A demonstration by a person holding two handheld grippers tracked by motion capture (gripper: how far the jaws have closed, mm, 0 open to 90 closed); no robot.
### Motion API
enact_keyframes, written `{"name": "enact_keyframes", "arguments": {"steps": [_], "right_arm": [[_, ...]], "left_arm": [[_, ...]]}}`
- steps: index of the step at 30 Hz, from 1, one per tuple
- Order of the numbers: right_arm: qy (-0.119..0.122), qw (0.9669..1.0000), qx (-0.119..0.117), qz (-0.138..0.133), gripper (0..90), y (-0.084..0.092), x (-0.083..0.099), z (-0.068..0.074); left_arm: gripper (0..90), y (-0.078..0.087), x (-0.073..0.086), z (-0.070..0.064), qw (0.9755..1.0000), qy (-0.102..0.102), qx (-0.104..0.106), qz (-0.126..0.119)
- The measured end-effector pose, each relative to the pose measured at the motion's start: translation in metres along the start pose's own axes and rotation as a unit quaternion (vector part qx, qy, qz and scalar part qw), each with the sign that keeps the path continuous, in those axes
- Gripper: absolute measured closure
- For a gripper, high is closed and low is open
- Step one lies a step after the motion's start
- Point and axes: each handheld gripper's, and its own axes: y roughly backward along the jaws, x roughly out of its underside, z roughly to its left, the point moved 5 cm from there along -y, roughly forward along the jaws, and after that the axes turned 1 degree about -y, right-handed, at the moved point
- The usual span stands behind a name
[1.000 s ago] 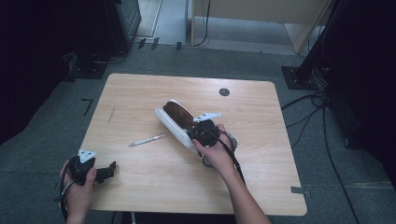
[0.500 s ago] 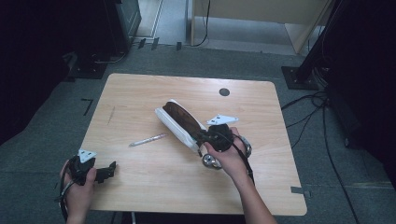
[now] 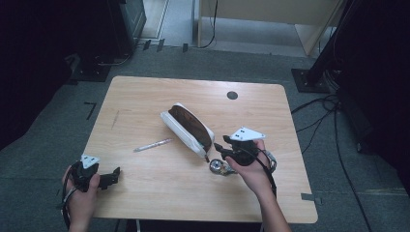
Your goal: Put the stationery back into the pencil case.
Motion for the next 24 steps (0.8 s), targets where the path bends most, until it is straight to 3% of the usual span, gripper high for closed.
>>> {"name": "enact_keyframes", "arguments": {"steps": [2, 8, 14, 24], "right_arm": [[-0.01, 0.9999, -0.01, -0.003, 51.2, 0.005, 0.008, -0.003], [-0.025, 0.9997, -0.001, 0.001, 41.2, 0.009, 0.029, -0.012], [-0.039, 0.9991, -0.009, 0.009, 35.9, 0.009, 0.047, -0.016], [-0.061, 0.9974, -0.015, 0.034, 34.0, 0.005, 0.074, -0.015]], "left_arm": [[0.0, 0.0, 0.0, 0.0, 1.0, 0.0, 0.0, 0.0], [0.0, 0.0, 0.0, 0.0, 1.0, 0.0, 0.0, 0.0], [0.0, 0.0, 0.0, 0.0, 1.0, 0.0, 0.0, 0.0], [0.0, 0.0, 0.0, 0.0, 1.0, 0.0, 0.0, 0.0]]}}
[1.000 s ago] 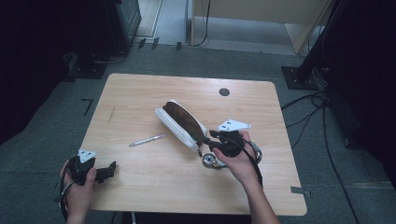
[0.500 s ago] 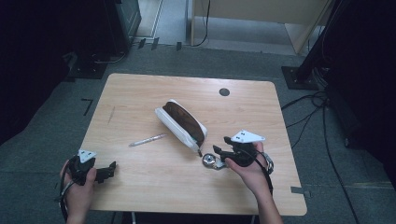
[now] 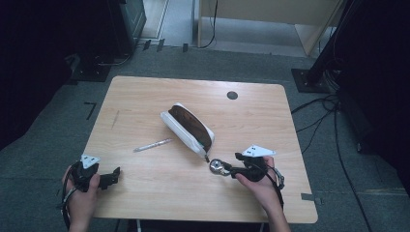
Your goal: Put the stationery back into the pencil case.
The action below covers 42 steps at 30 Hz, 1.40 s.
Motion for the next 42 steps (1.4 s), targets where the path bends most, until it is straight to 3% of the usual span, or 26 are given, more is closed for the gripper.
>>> {"name": "enact_keyframes", "arguments": {"steps": [12, 18, 27, 33, 42], "right_arm": [[0.003, 0.9997, 0.001, 0.025, 31.7, -0.007, 0.017, 0.0], [0.022, 0.9986, 0.011, 0.046, 35.1, -0.015, 0.026, 0.005], [0.027, 0.9986, 0.011, 0.045, 44.1, -0.017, 0.031, 0.006], [0.029, 0.9989, 0.004, 0.037, 56.5, -0.014, 0.032, 0.008], [0.019, 0.9992, 0.001, 0.034, 62.0, -0.009, 0.036, 0.006]], "left_arm": [[0.0, 0.0, 0.0, 0.0, 1.0, 0.0, 0.0, 0.0], [0.0, 0.0, 0.0, 0.0, 1.0, 0.0, 0.0, 0.0], [0.0, 0.0, 0.0, 0.0, 1.0, 0.0, 0.0, 0.0], [0.0, 0.0, 0.0, 0.0, 1.0, 0.0, 0.0, 0.0], [0.0, 0.0, 0.0, 0.0, 1.0, 0.0, 0.0, 0.0]]}}
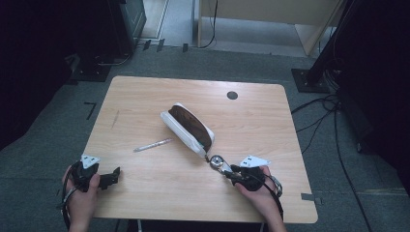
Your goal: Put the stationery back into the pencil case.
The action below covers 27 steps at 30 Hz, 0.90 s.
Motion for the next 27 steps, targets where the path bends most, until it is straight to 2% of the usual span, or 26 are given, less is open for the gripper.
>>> {"name": "enact_keyframes", "arguments": {"steps": [7, 8, 12, 15, 18, 27], "right_arm": [[-0.011, 0.9999, -0.004, -0.001, 71.1, 0.008, 0.007, -0.006], [-0.015, 0.9998, -0.011, -0.001, 75.8, 0.009, 0.01, -0.008], [-0.01, 0.9998, -0.017, 0.003, 81.1, 0.012, 0.012, -0.008], [0.002, 1.0, -0.007, 0.002, 82.1, 0.013, 0.013, -0.007], [0.004, 1.0, -0.003, 0.003, 82.4, 0.014, 0.014, -0.006], [-0.008, 0.9998, -0.007, -0.016, 82.5, 0.021, 0.011, -0.009]], "left_arm": [[0.0, 0.0, 0.0, 0.0, 1.0, 0.0, 0.0, 0.0], [0.0, 0.0, 0.0, 0.0, 1.0, 0.0, 0.0, 0.0], [0.0, 0.0, 0.0, 0.0, 1.0, 0.0, 0.0, 0.0], [0.0, 0.0, 0.0, 0.0, 1.0, 0.0, 0.0, 0.0], [0.0, 0.0, 0.0, 0.0, 1.0, 0.0, 0.0, 0.0], [0.0, 0.0, 0.0, 0.0, 1.0, 0.0, 0.0, 0.0]]}}
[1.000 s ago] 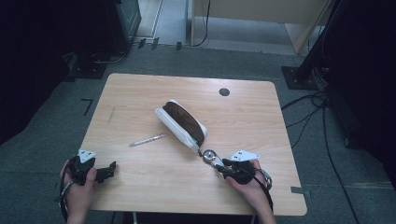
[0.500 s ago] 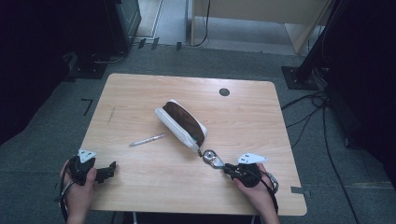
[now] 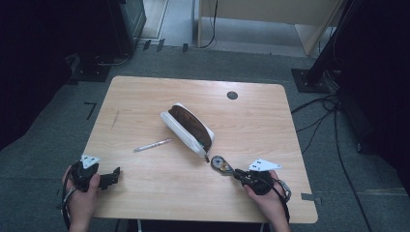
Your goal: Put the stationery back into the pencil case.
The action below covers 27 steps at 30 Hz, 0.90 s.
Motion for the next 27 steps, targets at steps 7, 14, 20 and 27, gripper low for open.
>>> {"name": "enact_keyframes", "arguments": {"steps": [7, 14, 20, 27], "right_arm": [[0.0, 0.9998, 0.006, -0.018, 82.6, 0.006, -0.006, 0.003], [0.001, 0.9997, 0.007, -0.025, 82.6, 0.01, -0.013, 0.005], [0.003, 0.9995, 0.006, -0.03, 82.7, 0.015, -0.022, 0.009], [0.014, 0.9992, -0.002, -0.038, 82.8, 0.019, -0.035, 0.019]], "left_arm": [[0.0, 0.001, 0.001, -0.003, 1.0, -0.006, 0.005, -0.001], [0.0, 0.005, -0.004, -0.015, 0.9995, -0.012, 0.021, -0.019], [0.0, 0.01, -0.015, -0.048, 0.9925, -0.032, 0.109, -0.044], [0.0, 0.012, -0.03, -0.093, 0.9798, -0.048, 0.183, -0.066]]}}
